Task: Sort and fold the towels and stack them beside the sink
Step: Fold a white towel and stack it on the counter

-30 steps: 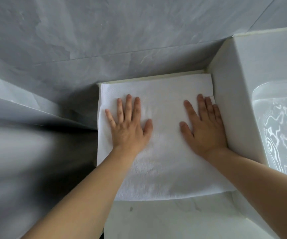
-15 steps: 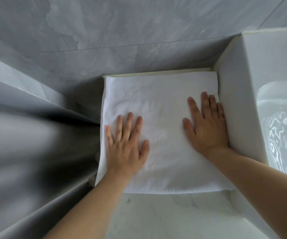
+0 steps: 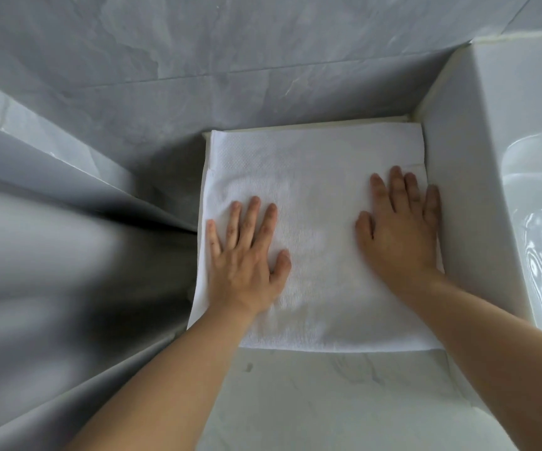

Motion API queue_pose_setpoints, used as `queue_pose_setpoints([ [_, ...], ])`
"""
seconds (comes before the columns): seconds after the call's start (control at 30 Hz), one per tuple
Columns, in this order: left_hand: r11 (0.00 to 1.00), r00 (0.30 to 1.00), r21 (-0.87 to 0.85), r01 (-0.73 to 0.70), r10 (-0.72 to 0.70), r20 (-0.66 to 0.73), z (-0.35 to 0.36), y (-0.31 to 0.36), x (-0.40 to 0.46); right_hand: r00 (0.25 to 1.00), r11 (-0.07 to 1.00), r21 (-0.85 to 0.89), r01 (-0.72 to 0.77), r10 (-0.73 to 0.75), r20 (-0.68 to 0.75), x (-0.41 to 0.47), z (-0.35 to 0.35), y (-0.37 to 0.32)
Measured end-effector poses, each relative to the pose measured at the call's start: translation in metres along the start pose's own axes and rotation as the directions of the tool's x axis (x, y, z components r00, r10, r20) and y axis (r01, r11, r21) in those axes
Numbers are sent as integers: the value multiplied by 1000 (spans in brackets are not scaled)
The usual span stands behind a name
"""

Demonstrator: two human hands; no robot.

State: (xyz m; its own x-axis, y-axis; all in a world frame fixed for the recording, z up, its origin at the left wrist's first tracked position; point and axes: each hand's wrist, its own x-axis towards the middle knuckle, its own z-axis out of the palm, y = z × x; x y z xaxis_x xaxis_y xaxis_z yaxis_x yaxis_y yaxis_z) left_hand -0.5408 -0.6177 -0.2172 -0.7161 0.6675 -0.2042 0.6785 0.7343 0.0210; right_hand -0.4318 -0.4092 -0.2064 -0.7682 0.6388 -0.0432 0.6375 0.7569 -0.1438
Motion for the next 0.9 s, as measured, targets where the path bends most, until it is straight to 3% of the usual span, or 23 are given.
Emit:
queue_pose_setpoints([
  [0.17,1000,1000,6,24,-24,-1,-2,0,0,989,989,67,134,-137,53,-70,2,-22],
  [0.3,1000,1000,8,25,-25,-6,-3,1,2,983,992,11,126,-126,131,-90,14,-4],
  [0.7,997,999,-81,9,-12,-38,-8,13,-1,985,993,-5,119,-118,124,-88,15,-6],
  [0.83,984,986,-85,-156,151,-67,3,41,-44,988,993,-1,116,-115,102,-87,16,-6],
  [0.9,990,990,-47,-131,127,-67,11,39,-51,988,992,14,124,-125,94,-88,16,-6],
])
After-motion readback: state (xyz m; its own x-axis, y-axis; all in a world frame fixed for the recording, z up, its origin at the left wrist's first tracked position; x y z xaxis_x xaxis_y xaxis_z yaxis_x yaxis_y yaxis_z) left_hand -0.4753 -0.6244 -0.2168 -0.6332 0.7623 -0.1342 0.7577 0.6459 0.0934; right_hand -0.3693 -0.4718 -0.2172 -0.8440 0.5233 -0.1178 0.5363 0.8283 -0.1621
